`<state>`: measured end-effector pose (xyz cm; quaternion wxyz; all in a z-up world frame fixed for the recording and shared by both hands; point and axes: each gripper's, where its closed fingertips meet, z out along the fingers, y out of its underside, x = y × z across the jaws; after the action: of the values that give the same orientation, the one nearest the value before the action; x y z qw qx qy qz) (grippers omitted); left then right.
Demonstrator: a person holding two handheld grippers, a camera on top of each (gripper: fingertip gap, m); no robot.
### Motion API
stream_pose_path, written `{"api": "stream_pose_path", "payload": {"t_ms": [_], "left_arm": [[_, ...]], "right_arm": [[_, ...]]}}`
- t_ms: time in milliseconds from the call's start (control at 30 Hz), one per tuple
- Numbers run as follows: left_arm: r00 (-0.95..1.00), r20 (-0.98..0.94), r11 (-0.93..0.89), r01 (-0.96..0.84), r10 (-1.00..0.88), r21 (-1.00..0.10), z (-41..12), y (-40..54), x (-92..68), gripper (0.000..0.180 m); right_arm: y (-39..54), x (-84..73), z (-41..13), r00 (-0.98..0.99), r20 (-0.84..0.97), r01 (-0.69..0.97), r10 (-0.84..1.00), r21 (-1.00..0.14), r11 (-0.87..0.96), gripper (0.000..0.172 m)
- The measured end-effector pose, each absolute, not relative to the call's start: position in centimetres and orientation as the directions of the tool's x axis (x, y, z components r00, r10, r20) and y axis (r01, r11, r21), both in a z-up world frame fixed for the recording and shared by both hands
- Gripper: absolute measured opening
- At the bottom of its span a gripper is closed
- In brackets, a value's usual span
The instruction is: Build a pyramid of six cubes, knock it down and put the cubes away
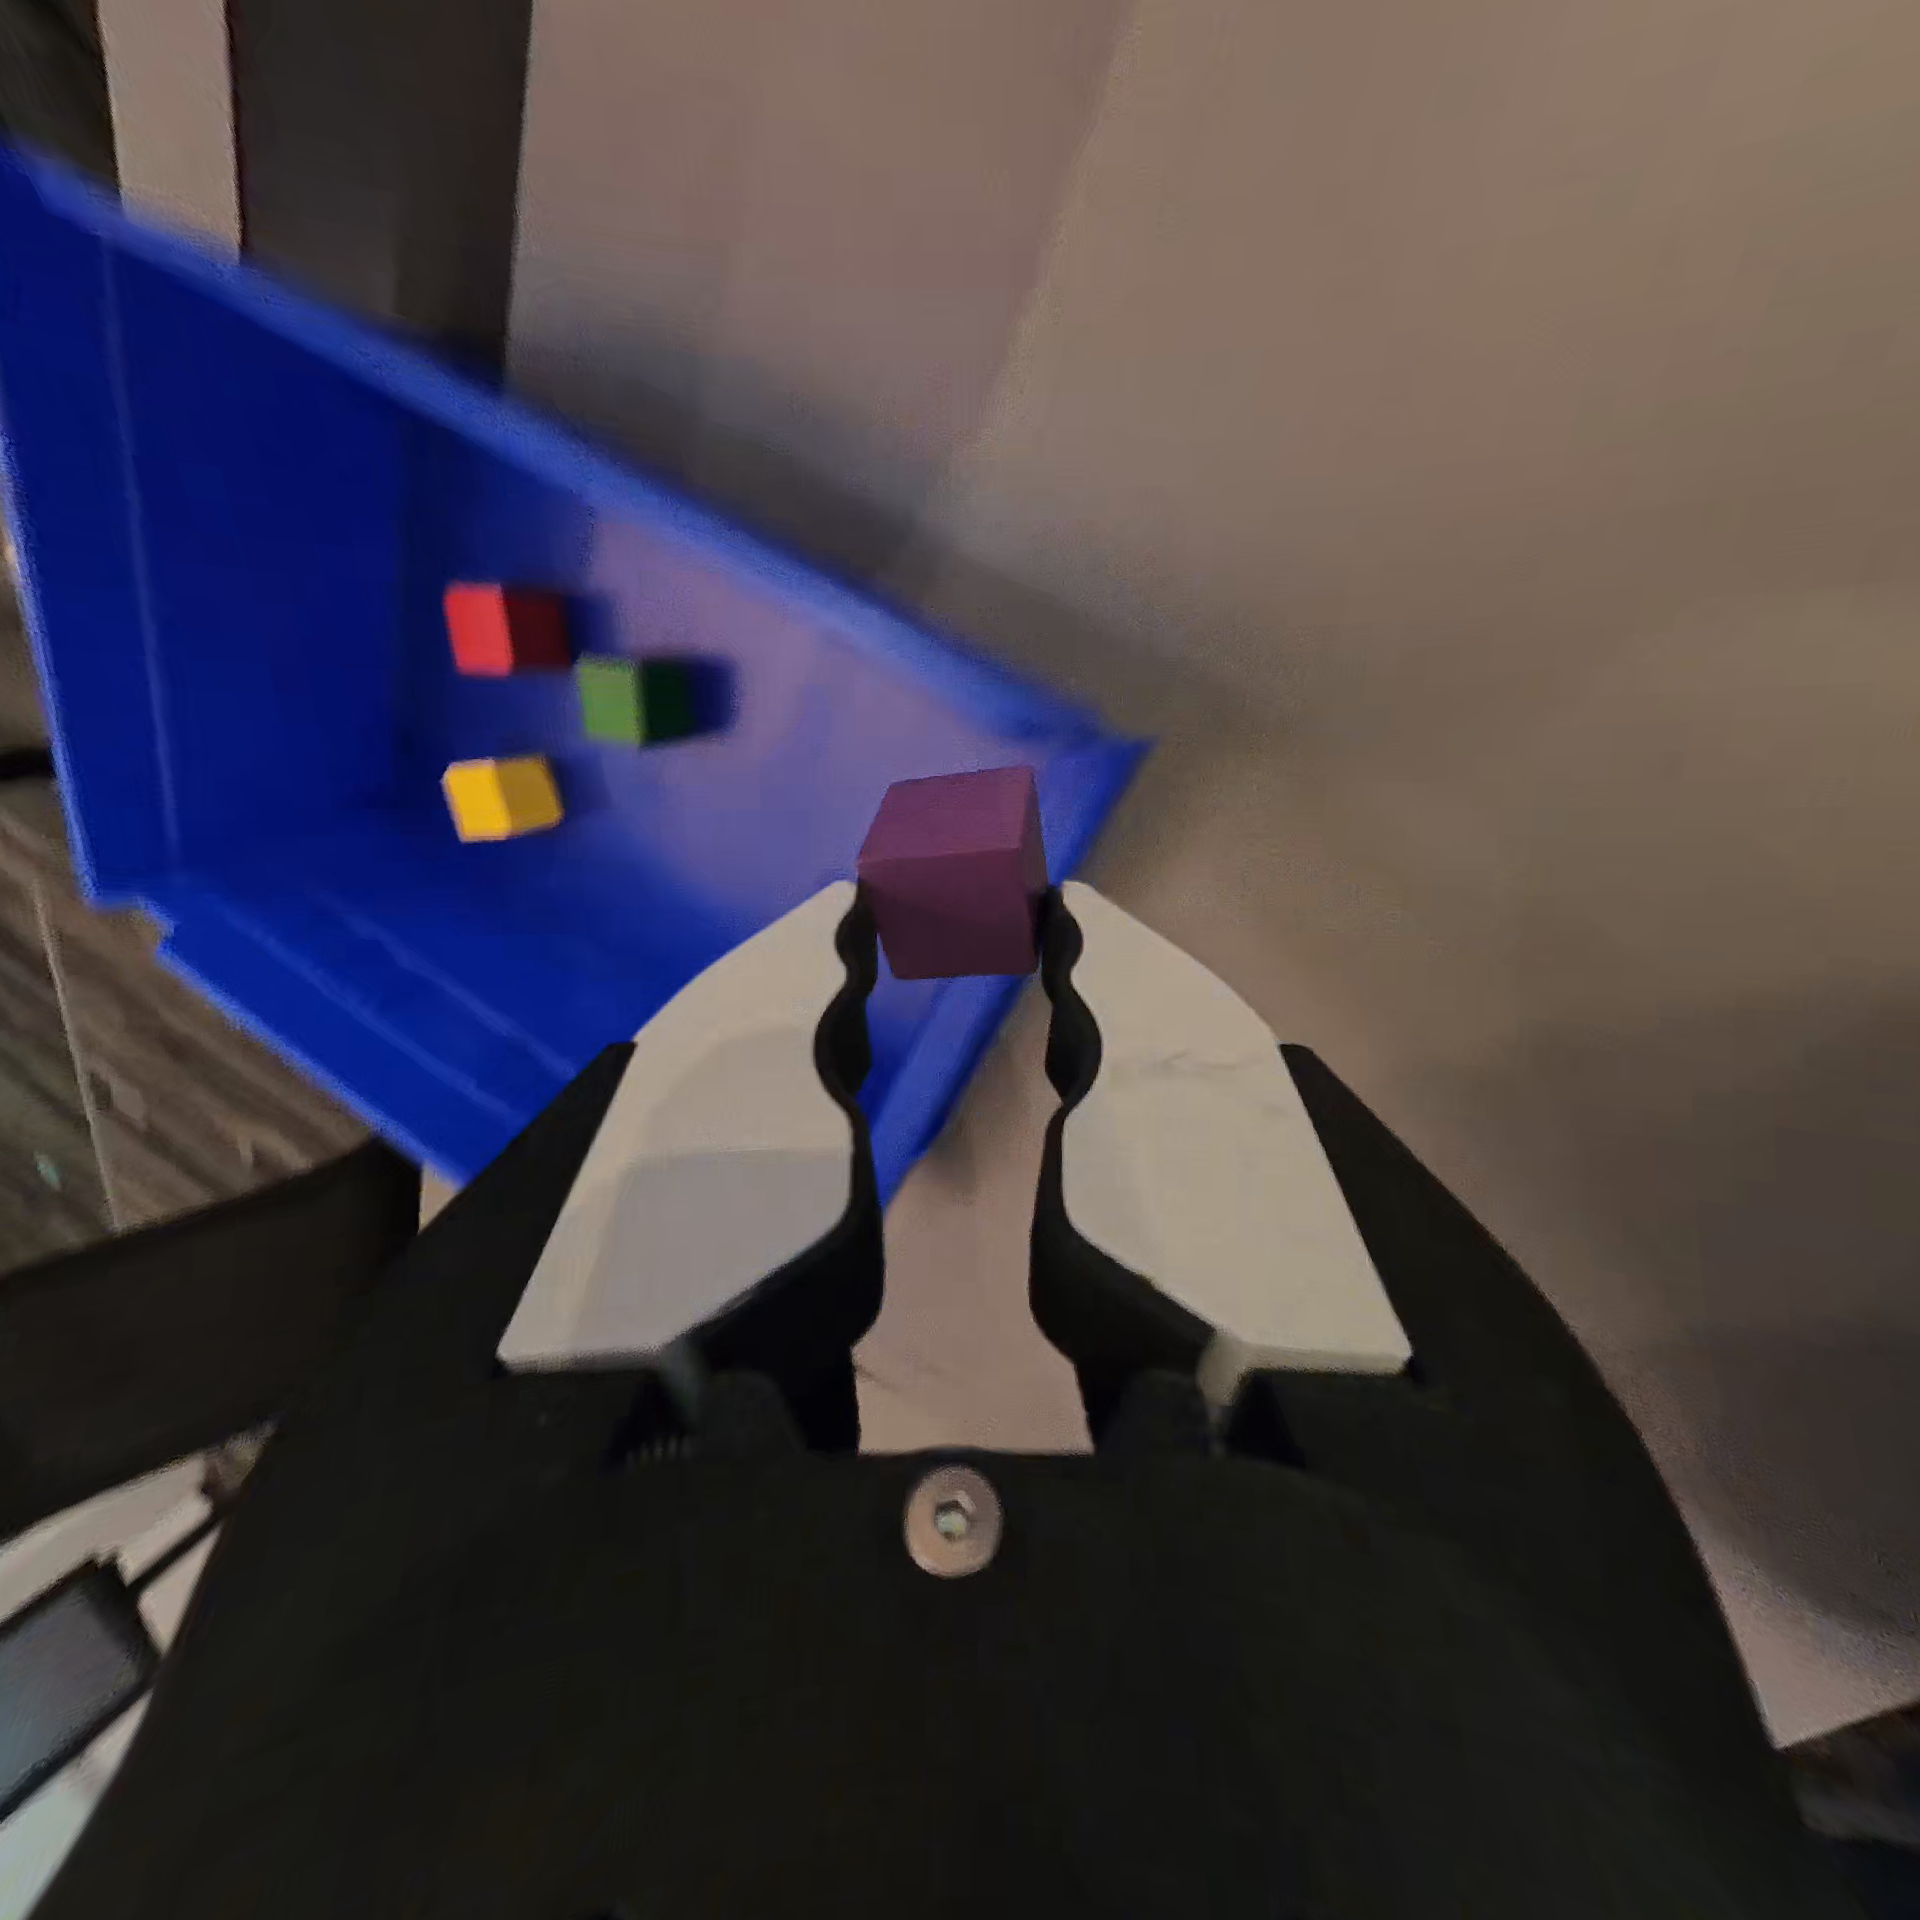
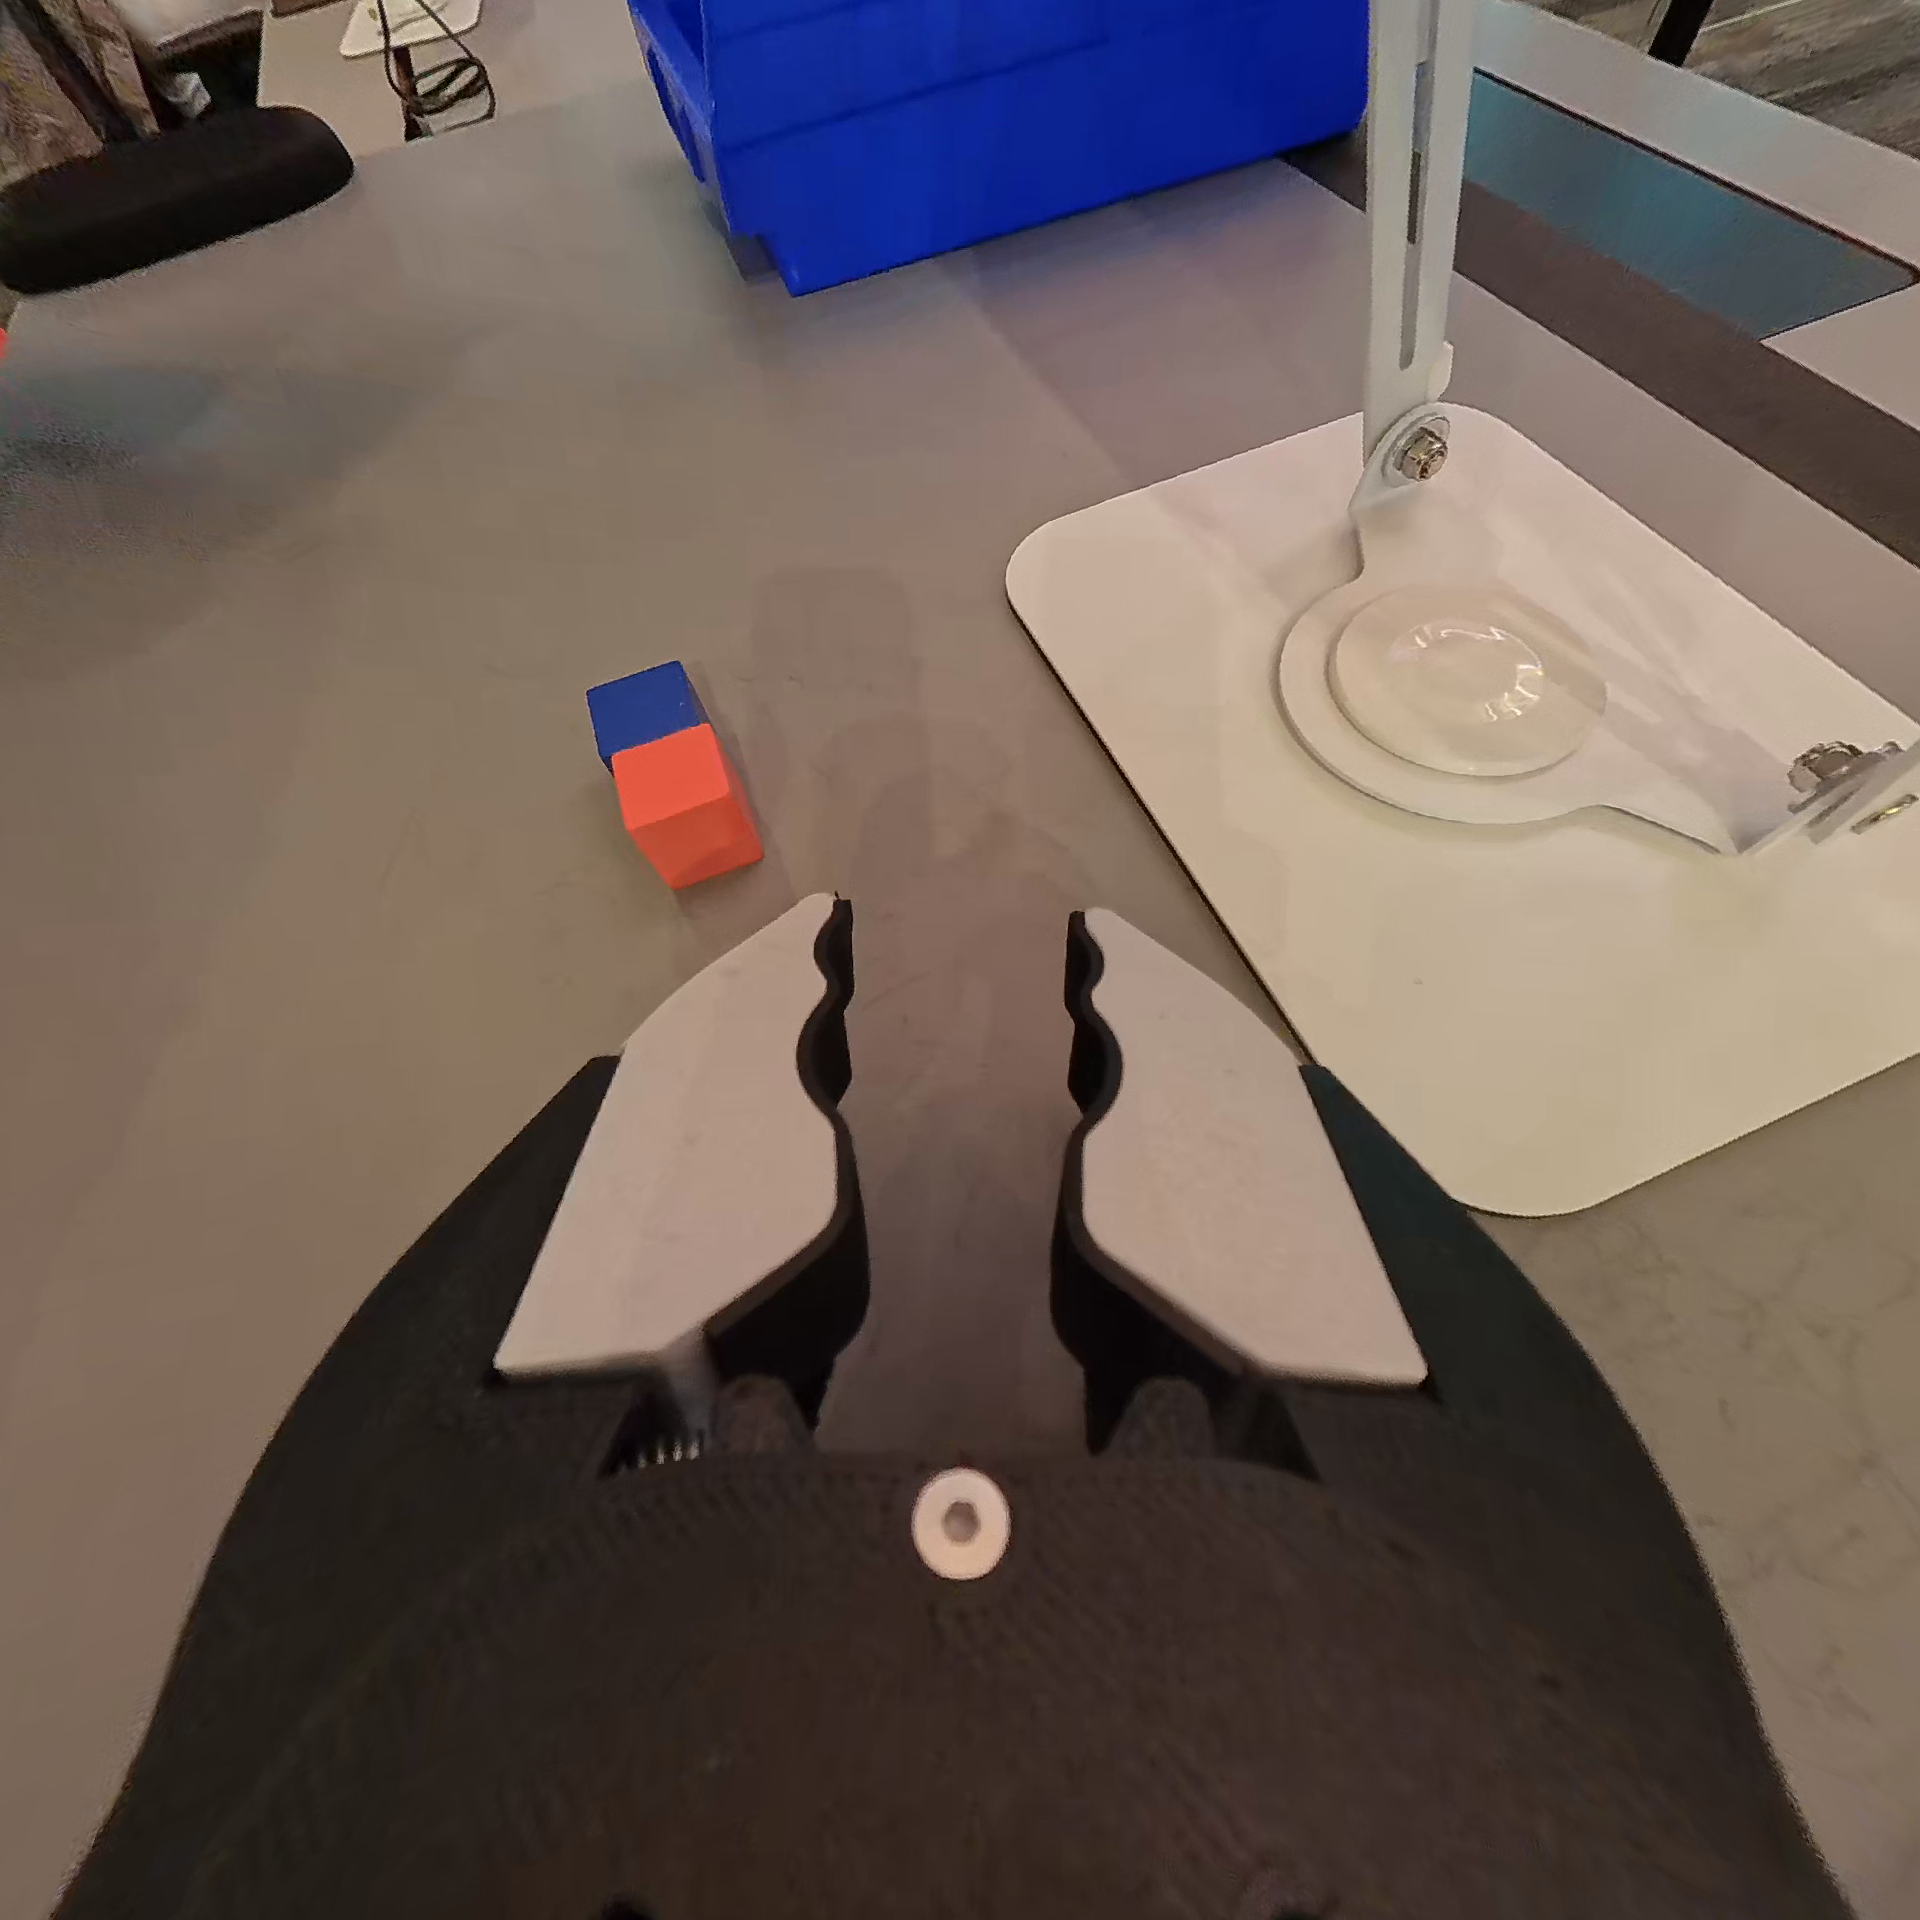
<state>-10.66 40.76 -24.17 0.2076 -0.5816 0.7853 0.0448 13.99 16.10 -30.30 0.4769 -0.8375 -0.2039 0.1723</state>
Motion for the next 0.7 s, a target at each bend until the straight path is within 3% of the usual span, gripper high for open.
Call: {"api": "stream_pose_path", "payload": {"t_ms": [233,333,533,633,700], "left_arm": [[-0.433,-0.281,0.51,-0.792,-0.857,-0.335,-28.9,26.8,-5.0,0.03],[-0.454,-0.191,0.489,-0.745,-0.87,-0.454,-31.1,23.6,-2.5,0.029],[-0.504,-0.11,0.469,-0.67,-0.856,-0.576,-33.6,20.7,-0.6,0.029],[-0.499,-0.057,0.43,-0.677,-0.865,-0.597,-34.5,20.5,-0.7,0.029],[-0.489,-0.052,0.421,-0.686,-0.87,-0.593,-34.4,21.0,-1.2,0.041]], "right_arm": [[16.0,13.8,-30.5,0.855,-0.072,0.203,0.513,-0.865,-0.46,0.039],[16.0,13.7,-30.5,0.853,-0.065,0.211,0.518,-0.865,-0.455,0.039],[15.9,13.5,-30.6,0.846,-0.058,0.225,0.53,-0.862,-0.454,0.039],[15.8,13.4,-30.6,0.844,-0.058,0.228,0.533,-0.861,-0.454,0.038],[15.8,13.4,-30.6,0.844,-0.051,0.233,0.534,-0.861,-0.451,0.038]]}}
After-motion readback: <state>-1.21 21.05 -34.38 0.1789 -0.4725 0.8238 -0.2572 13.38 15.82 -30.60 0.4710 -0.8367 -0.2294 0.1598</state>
